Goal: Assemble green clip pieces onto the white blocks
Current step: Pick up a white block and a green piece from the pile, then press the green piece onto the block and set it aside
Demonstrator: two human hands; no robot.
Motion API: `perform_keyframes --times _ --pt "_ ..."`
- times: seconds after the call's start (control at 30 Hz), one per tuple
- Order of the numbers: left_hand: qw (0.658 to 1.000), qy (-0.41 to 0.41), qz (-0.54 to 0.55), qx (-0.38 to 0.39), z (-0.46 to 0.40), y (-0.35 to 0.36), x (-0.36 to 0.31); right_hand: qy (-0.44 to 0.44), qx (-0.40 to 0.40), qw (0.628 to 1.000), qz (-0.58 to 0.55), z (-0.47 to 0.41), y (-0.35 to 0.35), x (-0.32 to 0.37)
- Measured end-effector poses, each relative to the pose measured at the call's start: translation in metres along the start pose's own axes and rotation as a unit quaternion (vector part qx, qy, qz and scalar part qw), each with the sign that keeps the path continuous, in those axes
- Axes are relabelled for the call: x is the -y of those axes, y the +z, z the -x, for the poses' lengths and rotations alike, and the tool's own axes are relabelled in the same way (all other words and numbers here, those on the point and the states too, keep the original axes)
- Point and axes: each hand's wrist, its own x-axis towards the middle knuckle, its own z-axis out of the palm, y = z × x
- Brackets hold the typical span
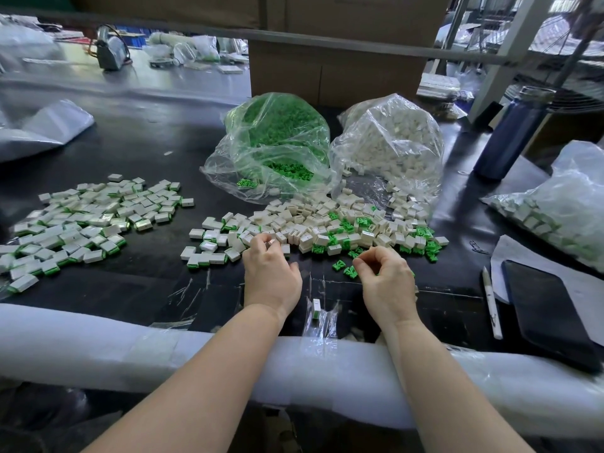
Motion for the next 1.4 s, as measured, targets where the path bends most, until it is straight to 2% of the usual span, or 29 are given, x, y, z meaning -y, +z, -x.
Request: perform_keyframes --times 0.3,0.53,0.63,0.73,0.93,1.07,1.23,1.4 --pt "0.998 0.026 -0.057 0.005 0.002 0.002 -0.002 -0.084 0.041 0.985 0.142 0.001 0.007 0.002" --pt "0.995 0.09 -0.049 -0.003 0.005 0.004 -0.003 -0.132 0.15 0.948 0.249 0.0 0.019 0.002" --pt "0.993 0.109 -0.041 0.0 0.005 0.005 -0.002 -0.135 0.132 0.948 0.257 0.0 0.02 0.001" --pt "0.992 0.122 -0.029 0.009 0.005 0.006 -0.002 -0.151 0.088 0.955 0.241 0.0 0.019 0.001" --pt "0.989 0.147 -0.014 0.031 0.005 0.005 -0.002 -0.143 0.073 0.969 0.19 -0.001 0.016 0.002" --pt "0.984 0.169 0.017 0.046 0.007 0.002 -0.004 -0.142 0.042 0.986 0.074 0.001 0.009 0.006" --pt "0.971 0.211 0.08 0.083 0.009 -0.004 -0.01 -0.146 0.101 0.979 -0.099 0.007 0.006 0.014" --pt "0.967 0.209 0.121 0.08 0.009 -0.007 -0.011 -0.117 0.138 0.975 -0.129 0.009 0.005 0.015"
